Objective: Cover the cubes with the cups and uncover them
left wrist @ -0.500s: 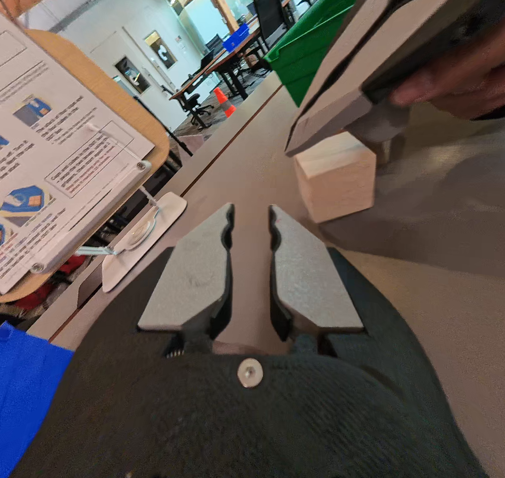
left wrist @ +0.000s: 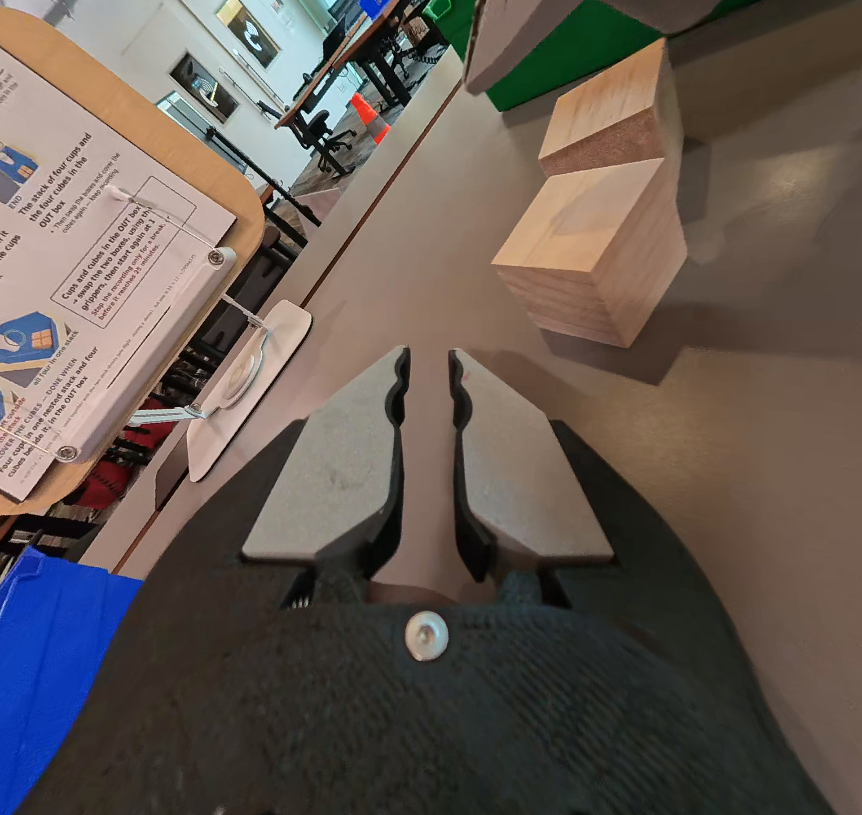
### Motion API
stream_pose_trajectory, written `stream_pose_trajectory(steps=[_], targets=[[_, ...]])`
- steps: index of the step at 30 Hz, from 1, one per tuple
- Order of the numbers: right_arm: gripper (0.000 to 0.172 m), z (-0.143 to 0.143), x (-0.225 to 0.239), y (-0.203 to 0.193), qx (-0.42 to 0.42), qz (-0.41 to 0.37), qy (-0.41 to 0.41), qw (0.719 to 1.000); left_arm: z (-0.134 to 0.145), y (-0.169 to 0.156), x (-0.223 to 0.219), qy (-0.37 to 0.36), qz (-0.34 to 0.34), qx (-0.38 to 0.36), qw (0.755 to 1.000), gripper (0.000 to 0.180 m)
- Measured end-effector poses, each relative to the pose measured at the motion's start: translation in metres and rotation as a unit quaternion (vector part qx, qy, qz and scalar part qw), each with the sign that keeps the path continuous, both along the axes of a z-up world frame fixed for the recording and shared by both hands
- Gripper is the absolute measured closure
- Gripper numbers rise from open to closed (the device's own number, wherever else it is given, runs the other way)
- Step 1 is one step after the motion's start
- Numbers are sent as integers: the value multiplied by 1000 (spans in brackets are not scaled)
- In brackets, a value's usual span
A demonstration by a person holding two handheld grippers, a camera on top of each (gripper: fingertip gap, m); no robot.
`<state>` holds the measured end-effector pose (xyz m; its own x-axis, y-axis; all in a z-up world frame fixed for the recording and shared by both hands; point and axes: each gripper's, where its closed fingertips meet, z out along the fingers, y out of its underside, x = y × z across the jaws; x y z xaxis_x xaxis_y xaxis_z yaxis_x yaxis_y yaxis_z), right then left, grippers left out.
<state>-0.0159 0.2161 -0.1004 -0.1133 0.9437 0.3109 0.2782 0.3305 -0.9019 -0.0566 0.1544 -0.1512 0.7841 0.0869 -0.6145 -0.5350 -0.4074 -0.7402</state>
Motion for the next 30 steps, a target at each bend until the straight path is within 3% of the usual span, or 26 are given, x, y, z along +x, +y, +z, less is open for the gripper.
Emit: stream_pose_trajectory(steps=[4,8,12,14,17,21,26,30], targets=[[172,-1,3,16,38,-29,-3,999,-4,1,2,7,-3,-11,1000,166],[172,-11,5,47,84,-102,-26,991,-8,4,8,7,-17,-24,1000,153],[166,-22,4,48,7,-91,-48,995,-10,4,28,-37,-70,-35,996,127],[161,-24,4,54,-23,-98,-51,994,-9,8,33,-66,-85,-38,993,126],[147,-27,4,67,-31,-126,-52,990,-12,24,38,-102,-104,-59,988,114],[142,-32,4,66,-48,-119,-63,990,-27,42,45,-123,-139,-111,976,98],[141,-46,5,67,-59,-119,-95,986,-30,38,71,-233,-191,-149,942,95],[152,-52,6,62,-72,-107,-114,985,-29,51,60,-227,-133,-127,956,98]])
